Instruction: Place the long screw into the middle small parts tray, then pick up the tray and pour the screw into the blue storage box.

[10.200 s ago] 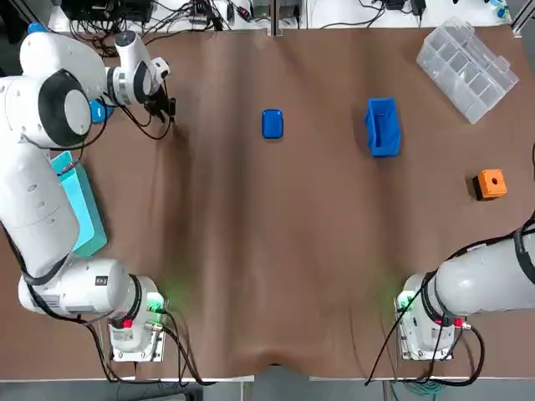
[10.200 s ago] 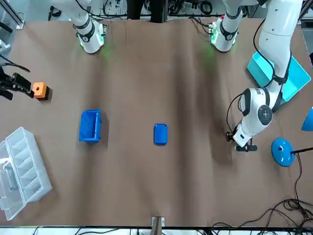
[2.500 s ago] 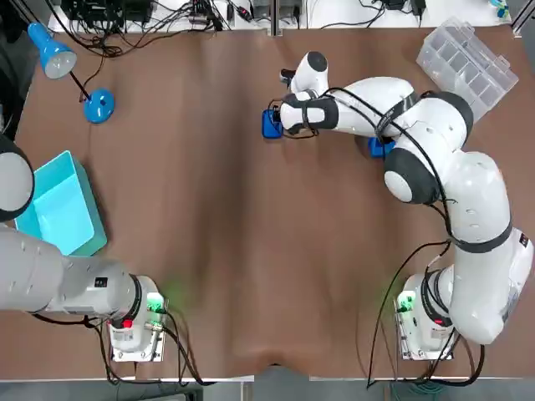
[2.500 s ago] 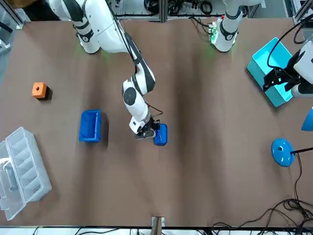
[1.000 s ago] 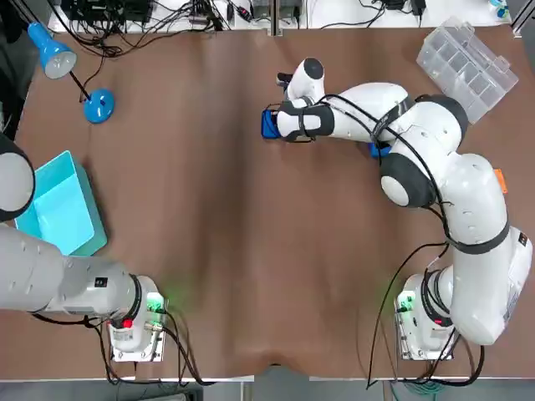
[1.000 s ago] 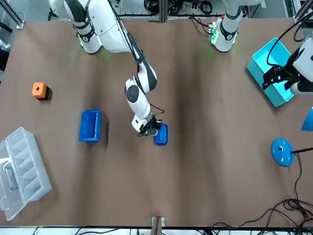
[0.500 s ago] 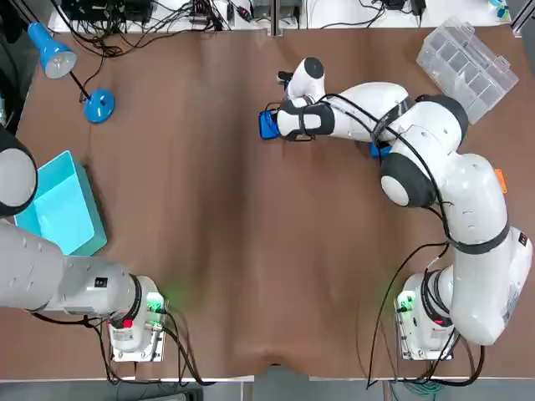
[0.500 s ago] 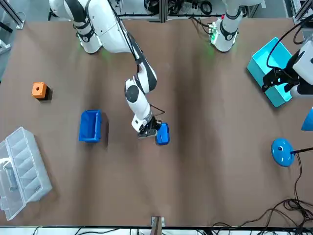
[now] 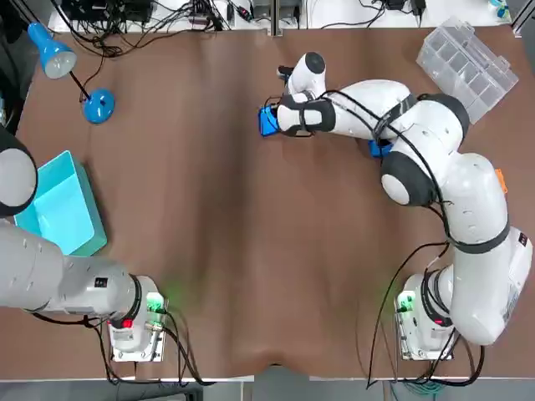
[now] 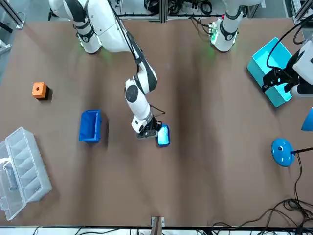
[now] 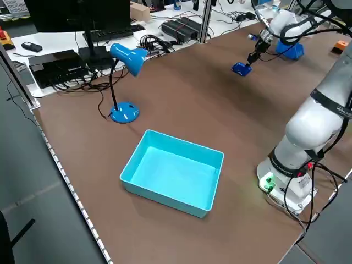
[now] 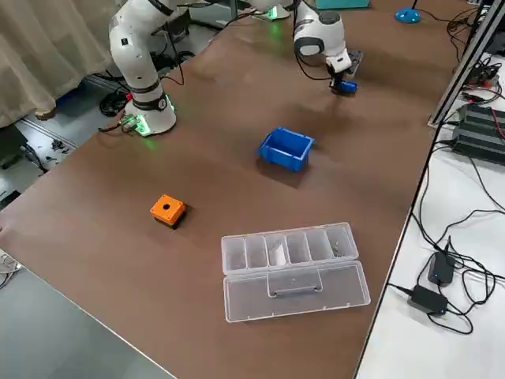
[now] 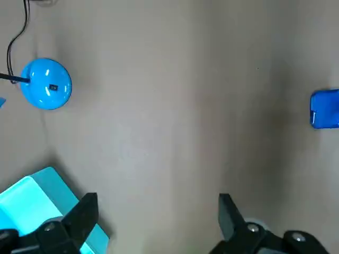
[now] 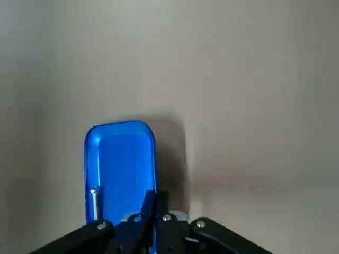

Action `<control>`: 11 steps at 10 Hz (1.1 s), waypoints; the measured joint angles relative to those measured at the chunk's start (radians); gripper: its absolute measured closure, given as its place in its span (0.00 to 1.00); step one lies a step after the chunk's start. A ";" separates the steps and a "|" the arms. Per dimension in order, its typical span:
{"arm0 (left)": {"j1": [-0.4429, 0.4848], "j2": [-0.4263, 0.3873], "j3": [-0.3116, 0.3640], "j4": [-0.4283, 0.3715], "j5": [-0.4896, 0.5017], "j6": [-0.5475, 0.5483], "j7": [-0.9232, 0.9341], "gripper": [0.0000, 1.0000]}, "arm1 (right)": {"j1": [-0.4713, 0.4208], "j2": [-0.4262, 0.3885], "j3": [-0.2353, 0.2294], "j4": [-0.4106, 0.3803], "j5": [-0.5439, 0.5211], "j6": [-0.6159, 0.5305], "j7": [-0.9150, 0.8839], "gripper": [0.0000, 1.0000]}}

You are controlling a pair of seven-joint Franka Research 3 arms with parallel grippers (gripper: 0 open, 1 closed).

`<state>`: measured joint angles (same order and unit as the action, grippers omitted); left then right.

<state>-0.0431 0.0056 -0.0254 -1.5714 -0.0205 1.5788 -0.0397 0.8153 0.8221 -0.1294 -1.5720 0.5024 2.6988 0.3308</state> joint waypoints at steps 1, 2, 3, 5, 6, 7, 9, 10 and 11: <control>0.000 0.000 0.000 0.000 0.000 0.000 0.000 0.00 | -0.014 0.000 -0.001 0.008 0.019 -0.016 0.000 0.96; 0.000 0.000 0.000 0.000 0.000 0.000 0.000 0.00 | -0.026 0.000 -0.001 0.015 0.039 -0.030 0.000 0.96; 0.000 0.000 0.000 0.000 0.000 0.000 0.000 0.00 | -0.032 0.000 -0.001 0.022 0.072 -0.047 0.001 0.96; 0.000 0.001 0.000 0.000 0.000 0.000 0.000 0.00 | -0.045 -0.007 -0.003 0.035 0.127 -0.078 0.001 0.96; 0.000 0.002 0.000 0.000 0.000 0.000 0.000 0.00 | -0.061 -0.019 -0.004 0.043 0.138 -0.109 0.001 0.96; 0.000 0.003 0.000 0.000 0.000 0.000 0.000 0.00 | -0.082 -0.042 -0.005 0.046 0.144 -0.136 0.001 0.97; 0.000 0.004 0.000 0.000 0.000 0.000 0.000 0.00 | -0.129 -0.105 -0.007 0.044 0.147 -0.199 -0.001 0.97; 0.000 0.005 0.000 0.000 0.000 0.000 0.000 0.00 | -0.158 -0.139 -0.009 0.036 0.147 -0.244 -0.019 0.97; 0.000 0.007 0.000 0.000 0.000 0.000 0.000 0.00 | -0.190 -0.175 -0.011 0.019 0.147 -0.284 -0.045 0.97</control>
<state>-0.0433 0.0123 -0.0257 -1.5714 -0.0205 1.5788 -0.0397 0.6255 0.6475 -0.1404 -1.5527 0.6499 2.4147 0.2854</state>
